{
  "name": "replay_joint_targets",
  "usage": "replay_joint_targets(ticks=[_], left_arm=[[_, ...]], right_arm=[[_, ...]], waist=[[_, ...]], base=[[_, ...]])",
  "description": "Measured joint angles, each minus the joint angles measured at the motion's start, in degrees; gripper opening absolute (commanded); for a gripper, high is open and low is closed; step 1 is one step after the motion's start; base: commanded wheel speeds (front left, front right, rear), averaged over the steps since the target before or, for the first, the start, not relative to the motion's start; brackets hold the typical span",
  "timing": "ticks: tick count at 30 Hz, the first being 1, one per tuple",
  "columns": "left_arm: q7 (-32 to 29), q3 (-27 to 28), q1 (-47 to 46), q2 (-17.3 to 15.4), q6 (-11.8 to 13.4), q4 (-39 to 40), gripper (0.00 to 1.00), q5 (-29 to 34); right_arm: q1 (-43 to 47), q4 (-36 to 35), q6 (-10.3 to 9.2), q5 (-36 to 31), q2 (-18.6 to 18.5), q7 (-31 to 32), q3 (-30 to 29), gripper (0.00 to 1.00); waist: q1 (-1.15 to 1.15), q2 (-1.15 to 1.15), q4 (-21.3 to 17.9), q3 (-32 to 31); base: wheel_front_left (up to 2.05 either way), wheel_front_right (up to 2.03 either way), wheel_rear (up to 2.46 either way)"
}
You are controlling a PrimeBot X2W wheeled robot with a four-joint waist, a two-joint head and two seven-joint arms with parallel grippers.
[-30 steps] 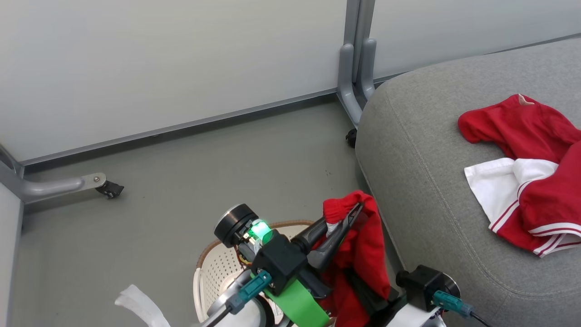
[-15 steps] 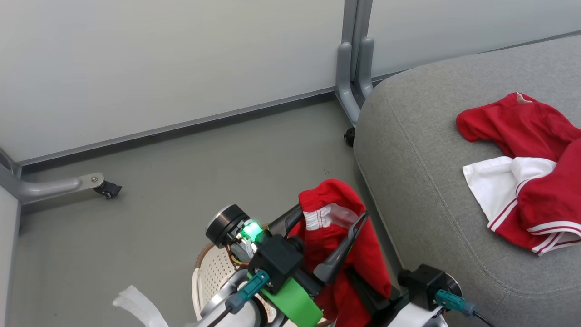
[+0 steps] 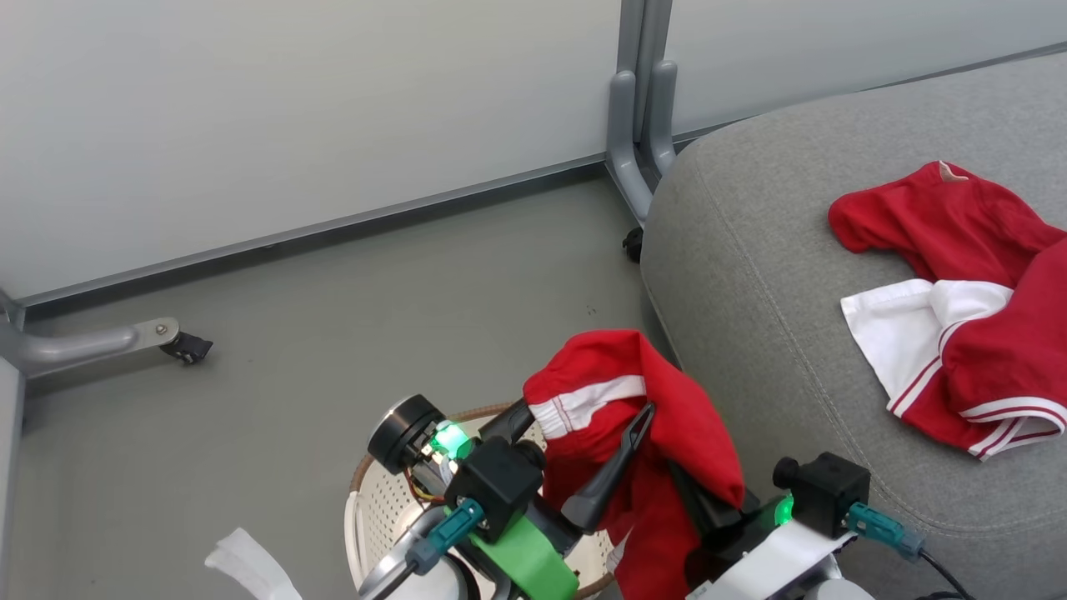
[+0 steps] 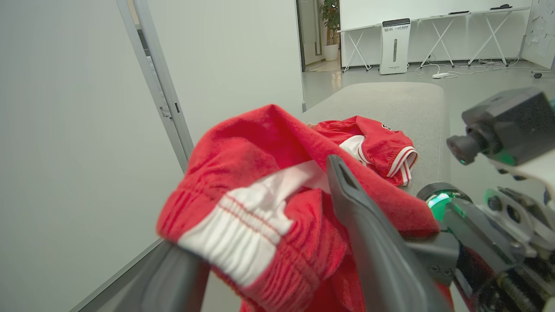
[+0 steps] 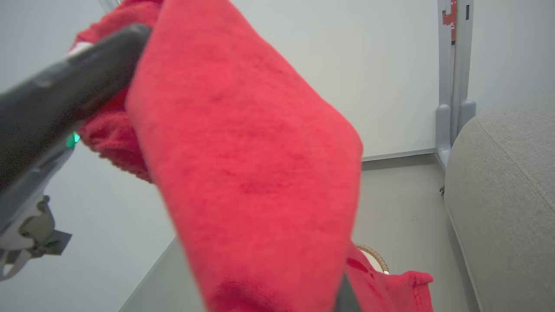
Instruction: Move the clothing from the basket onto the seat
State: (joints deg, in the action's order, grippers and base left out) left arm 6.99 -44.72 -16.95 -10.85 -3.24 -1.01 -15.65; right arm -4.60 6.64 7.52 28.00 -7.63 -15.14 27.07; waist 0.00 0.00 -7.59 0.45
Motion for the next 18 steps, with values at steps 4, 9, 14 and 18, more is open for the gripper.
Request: replay_joint_targets(ticks=[4,9,14,18], left_arm=[[0.65,0.15,0.60,-0.27,0.31,-0.85,1.00,-0.62],[1.34,0.63,1.41,-0.88,0.97,-1.89,1.00,-1.29],[2.20,1.77,2.29,-2.07,1.78,-2.48,1.00,-1.85],[3.15,3.25,3.27,-3.65,2.76,-2.20,1.00,-2.22]], right_arm=[[-0.11,-2.21,0.00,0.97,0.30,0.00,-1.32,0.00],[-0.83,-4.74,0.00,1.88,0.54,0.00,-3.30,0.00],[-1.30,-6.60,0.00,2.33,0.55,0.01,-6.70,0.00],[-1.46,-7.72,0.00,2.53,0.56,0.00,-9.42,0.00]], waist=[[0.00,0.00,-0.88,0.54],[0.00,0.00,-2.48,1.35],[0.00,0.00,-4.58,2.79],[0.00,0.00,-6.70,4.05]], base=[[0.00,0.00,0.00],[0.00,0.00,0.00],[0.00,0.00,0.00],[0.00,0.00,0.00]])
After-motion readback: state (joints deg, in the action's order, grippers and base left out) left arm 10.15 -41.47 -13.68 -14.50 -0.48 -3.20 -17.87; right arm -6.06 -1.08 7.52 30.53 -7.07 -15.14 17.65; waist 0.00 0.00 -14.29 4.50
